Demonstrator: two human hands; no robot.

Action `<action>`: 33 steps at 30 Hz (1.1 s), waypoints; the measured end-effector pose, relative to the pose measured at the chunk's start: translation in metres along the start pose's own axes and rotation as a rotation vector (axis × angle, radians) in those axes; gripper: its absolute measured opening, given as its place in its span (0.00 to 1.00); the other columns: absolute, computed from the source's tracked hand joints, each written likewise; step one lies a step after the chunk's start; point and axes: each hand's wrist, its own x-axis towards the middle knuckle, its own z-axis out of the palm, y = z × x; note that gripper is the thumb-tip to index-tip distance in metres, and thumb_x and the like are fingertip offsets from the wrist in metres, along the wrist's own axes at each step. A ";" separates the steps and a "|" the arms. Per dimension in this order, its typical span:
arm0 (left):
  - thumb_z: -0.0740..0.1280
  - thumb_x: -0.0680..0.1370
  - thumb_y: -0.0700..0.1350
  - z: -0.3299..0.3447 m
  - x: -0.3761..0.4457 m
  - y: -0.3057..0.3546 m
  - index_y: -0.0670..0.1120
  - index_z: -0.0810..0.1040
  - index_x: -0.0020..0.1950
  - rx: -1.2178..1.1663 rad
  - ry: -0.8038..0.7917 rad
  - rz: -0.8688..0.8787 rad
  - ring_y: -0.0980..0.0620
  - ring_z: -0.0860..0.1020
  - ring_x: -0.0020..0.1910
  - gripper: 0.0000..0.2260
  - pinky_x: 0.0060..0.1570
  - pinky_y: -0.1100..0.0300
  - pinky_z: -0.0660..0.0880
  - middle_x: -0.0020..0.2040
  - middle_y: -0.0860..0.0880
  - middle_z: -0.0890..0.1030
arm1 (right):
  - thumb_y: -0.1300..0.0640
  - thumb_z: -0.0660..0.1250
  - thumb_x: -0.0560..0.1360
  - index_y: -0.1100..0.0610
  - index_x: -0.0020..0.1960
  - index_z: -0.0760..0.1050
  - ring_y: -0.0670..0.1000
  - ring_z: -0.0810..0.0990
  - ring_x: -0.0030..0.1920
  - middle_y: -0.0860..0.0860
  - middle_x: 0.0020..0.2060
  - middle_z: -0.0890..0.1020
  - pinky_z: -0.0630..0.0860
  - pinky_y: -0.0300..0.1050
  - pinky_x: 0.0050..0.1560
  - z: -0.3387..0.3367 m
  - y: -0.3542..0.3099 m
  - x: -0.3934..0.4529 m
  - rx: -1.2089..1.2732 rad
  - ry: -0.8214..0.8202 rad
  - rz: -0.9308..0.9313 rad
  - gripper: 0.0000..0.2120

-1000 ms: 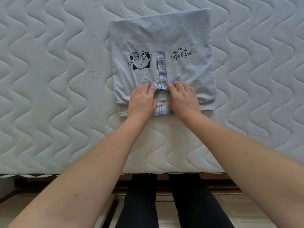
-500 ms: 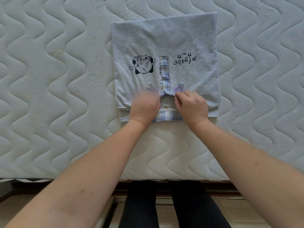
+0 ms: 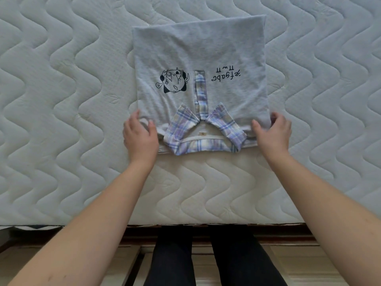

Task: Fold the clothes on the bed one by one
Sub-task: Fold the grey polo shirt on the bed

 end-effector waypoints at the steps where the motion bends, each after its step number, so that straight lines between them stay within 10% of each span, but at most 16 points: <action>1: 0.66 0.79 0.45 0.000 0.003 -0.003 0.39 0.69 0.70 -0.069 -0.005 -0.143 0.41 0.72 0.63 0.21 0.63 0.54 0.65 0.64 0.37 0.73 | 0.48 0.71 0.74 0.61 0.68 0.68 0.59 0.70 0.65 0.59 0.64 0.72 0.64 0.53 0.69 -0.002 0.000 0.004 0.031 -0.027 0.050 0.29; 8: 0.69 0.78 0.50 0.001 0.005 -0.014 0.43 0.80 0.56 -0.257 -0.273 -0.378 0.51 0.79 0.48 0.12 0.46 0.61 0.71 0.52 0.46 0.82 | 0.47 0.71 0.74 0.60 0.56 0.79 0.60 0.80 0.54 0.58 0.52 0.83 0.70 0.44 0.46 -0.006 0.001 0.012 0.039 -0.193 0.174 0.18; 22: 0.59 0.83 0.53 0.011 -0.017 -0.016 0.42 0.77 0.49 -0.270 -0.175 -0.403 0.47 0.75 0.45 0.16 0.46 0.53 0.71 0.46 0.41 0.79 | 0.53 0.73 0.74 0.61 0.52 0.80 0.59 0.83 0.49 0.59 0.47 0.84 0.78 0.58 0.55 -0.019 0.031 0.014 0.279 -0.107 0.162 0.13; 33: 0.69 0.78 0.45 0.043 -0.137 0.020 0.45 0.78 0.48 -0.483 -0.541 -0.553 0.41 0.82 0.49 0.04 0.52 0.44 0.80 0.48 0.43 0.83 | 0.55 0.69 0.74 0.61 0.56 0.80 0.57 0.81 0.50 0.60 0.52 0.83 0.77 0.56 0.55 -0.065 0.069 0.066 0.211 0.046 0.156 0.14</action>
